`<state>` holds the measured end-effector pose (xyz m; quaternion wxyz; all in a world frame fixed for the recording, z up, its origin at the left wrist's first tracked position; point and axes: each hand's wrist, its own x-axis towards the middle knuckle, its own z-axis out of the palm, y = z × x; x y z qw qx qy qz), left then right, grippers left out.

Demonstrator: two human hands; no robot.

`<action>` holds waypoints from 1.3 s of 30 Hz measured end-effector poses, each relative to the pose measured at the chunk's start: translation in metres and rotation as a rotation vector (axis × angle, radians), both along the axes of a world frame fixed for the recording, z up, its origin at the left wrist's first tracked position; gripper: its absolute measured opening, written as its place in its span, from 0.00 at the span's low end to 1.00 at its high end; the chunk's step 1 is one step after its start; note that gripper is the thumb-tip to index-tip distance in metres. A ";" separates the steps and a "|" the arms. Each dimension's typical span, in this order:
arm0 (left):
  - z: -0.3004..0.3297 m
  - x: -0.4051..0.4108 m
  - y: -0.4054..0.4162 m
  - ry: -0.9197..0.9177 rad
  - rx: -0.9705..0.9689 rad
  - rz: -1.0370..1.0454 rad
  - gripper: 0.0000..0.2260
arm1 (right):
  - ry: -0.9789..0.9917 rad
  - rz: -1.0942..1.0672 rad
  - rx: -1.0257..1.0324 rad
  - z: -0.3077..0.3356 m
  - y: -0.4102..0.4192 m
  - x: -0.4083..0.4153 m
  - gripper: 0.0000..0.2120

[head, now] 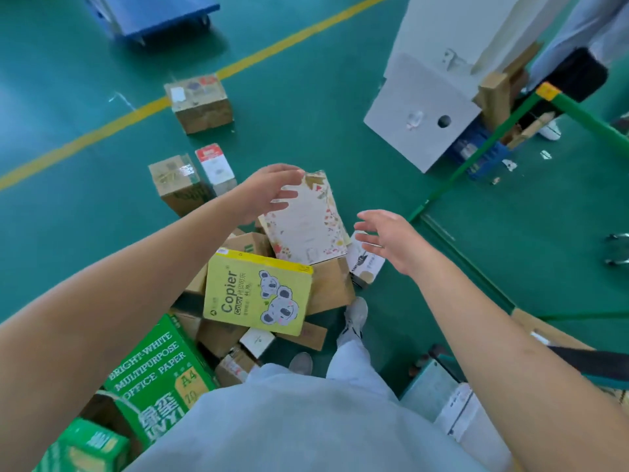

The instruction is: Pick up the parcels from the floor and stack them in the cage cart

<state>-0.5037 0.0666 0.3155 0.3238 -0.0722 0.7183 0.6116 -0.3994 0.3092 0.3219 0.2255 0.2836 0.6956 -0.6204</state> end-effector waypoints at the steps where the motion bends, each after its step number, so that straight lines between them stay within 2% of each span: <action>1: -0.001 -0.008 -0.003 -0.005 -0.013 0.026 0.09 | -0.006 0.030 -0.004 -0.002 0.000 -0.014 0.10; 3: -0.002 -0.022 -0.004 -0.018 -0.031 0.066 0.10 | -0.011 0.076 -0.006 -0.006 0.004 -0.035 0.09; 7: -0.012 -0.059 0.004 -0.048 -0.065 0.142 0.14 | -0.036 0.162 -0.020 -0.030 0.021 -0.086 0.14; 15: -0.077 -0.139 0.031 -0.149 -0.202 0.239 0.14 | -0.178 0.279 -0.053 -0.120 0.063 -0.202 0.14; 23: -0.213 -0.184 0.036 -0.285 -0.259 0.267 0.16 | -0.315 0.367 -0.006 -0.254 0.078 -0.276 0.15; 39: -0.497 -0.199 0.005 -0.466 -0.272 0.266 0.13 | -0.471 0.522 0.096 -0.513 0.013 -0.297 0.08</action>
